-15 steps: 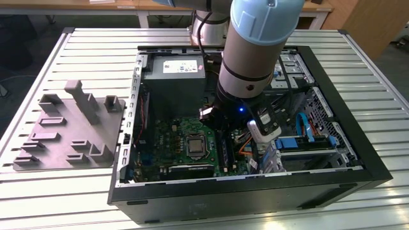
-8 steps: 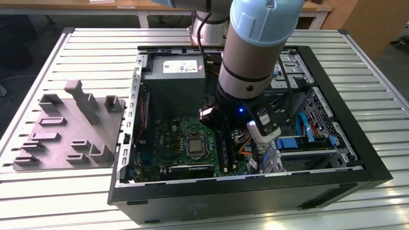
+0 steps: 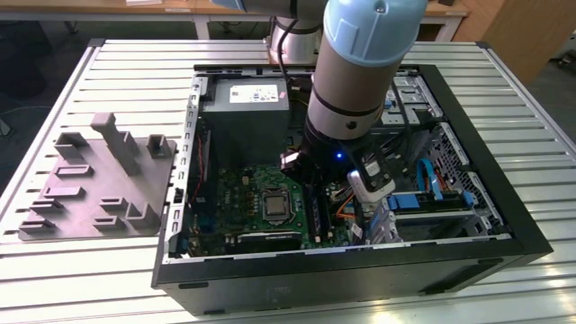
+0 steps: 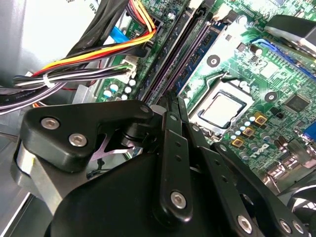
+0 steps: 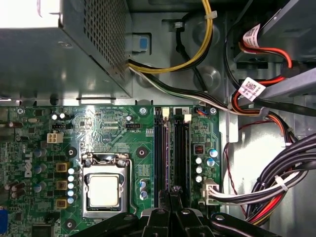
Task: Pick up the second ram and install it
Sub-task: 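Insert the second ram into the second slot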
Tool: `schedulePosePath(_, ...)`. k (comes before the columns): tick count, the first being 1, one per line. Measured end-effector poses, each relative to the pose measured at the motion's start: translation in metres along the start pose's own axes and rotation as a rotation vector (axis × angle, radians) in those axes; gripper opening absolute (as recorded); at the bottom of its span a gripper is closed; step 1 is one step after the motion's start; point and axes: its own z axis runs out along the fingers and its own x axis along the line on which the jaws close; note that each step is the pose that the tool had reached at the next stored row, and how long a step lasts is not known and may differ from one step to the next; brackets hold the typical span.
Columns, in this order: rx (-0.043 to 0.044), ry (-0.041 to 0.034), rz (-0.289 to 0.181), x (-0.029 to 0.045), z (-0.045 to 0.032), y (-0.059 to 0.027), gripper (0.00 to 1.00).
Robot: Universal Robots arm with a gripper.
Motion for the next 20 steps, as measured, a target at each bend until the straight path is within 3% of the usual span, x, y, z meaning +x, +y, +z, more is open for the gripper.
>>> schedulePosePath(20,0.0008,0.0002,0.000,-0.0001,0.0031,-0.0003,0.11)
